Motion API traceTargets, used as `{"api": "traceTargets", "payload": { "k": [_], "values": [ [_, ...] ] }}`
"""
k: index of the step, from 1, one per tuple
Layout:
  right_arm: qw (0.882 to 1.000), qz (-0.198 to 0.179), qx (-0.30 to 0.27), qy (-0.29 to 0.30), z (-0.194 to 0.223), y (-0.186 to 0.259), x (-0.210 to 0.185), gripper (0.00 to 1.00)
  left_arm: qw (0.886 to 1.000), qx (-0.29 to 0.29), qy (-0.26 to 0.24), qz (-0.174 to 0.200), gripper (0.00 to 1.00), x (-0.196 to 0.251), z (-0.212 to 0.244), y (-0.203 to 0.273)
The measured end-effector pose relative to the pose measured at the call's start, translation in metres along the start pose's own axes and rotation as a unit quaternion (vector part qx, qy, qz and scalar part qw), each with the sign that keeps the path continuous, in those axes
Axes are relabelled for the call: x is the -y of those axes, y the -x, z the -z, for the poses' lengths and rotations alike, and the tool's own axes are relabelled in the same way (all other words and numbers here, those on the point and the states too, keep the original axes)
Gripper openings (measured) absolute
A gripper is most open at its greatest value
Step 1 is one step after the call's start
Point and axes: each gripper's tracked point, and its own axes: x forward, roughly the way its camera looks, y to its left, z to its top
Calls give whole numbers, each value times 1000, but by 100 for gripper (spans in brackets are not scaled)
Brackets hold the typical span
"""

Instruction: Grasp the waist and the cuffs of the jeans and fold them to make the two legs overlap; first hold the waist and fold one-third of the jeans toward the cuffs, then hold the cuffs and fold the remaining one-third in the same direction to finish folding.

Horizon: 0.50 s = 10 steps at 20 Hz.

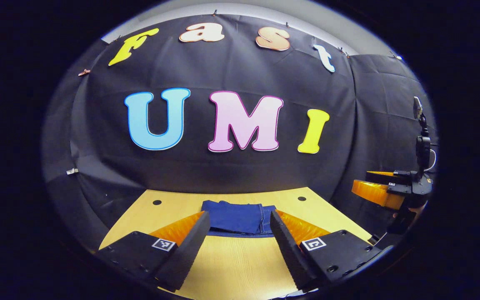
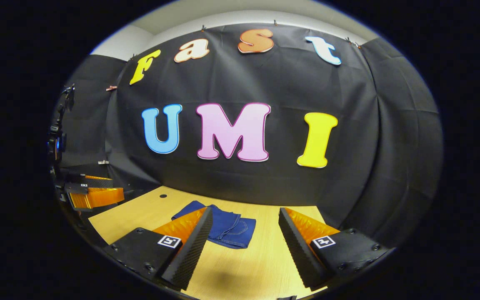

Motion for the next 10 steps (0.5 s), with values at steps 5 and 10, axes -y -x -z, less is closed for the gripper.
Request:
{"api": "traceTargets", "payload": {
  "k": [5,10],
  "values": [
    [999,-29,33,20,-27,42,-19,98,999,30,-1,-18,94,1,-11,43],
    [996,-56,64,32,-54,45,-24,98,997,51,11,-56,94,-5,-34,62]
  ]
}}
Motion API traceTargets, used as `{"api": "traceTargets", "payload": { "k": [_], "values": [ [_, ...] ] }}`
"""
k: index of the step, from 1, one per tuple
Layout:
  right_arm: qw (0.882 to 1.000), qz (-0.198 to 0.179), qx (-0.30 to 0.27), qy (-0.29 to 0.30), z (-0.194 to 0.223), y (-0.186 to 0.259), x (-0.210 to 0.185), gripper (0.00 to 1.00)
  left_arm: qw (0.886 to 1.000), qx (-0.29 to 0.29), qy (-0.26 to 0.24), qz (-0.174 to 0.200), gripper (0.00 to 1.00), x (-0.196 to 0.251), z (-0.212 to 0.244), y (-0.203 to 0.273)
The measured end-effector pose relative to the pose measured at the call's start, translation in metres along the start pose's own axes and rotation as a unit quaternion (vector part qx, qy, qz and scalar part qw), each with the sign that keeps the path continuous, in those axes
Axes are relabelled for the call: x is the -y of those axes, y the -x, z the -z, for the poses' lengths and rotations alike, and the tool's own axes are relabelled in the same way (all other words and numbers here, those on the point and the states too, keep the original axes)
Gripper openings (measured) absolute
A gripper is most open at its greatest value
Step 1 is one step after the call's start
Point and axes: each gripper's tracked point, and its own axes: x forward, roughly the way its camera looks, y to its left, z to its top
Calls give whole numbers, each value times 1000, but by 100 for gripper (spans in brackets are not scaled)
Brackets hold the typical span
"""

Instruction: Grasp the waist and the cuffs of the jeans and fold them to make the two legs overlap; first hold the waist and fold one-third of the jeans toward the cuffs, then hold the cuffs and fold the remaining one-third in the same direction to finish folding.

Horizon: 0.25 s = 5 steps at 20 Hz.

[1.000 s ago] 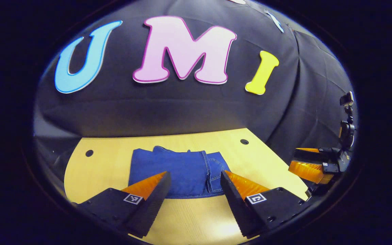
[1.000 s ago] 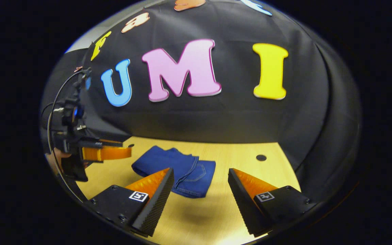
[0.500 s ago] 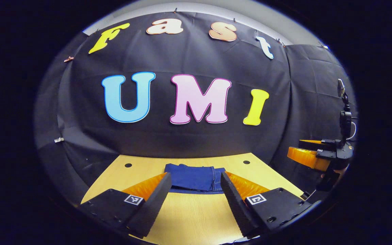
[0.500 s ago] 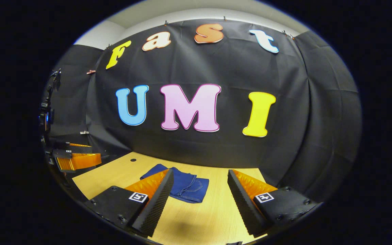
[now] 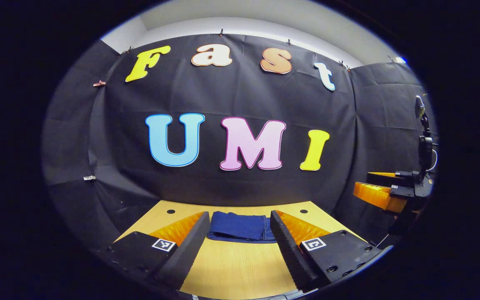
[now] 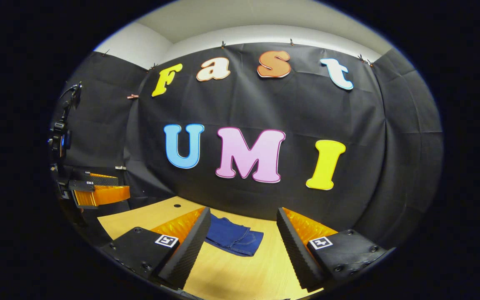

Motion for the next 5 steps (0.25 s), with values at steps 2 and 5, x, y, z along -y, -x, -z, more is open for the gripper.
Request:
{"api": "traceTargets", "payload": {
  "k": [2,5],
  "values": [
    [1000,-18,-6,10,-3,2,4,98,1000,-8,11,-21,94,1,0,0],
    [999,-23,10,20,-15,8,29,97,999,1,26,-26,94,11,-9,2]
  ]
}}
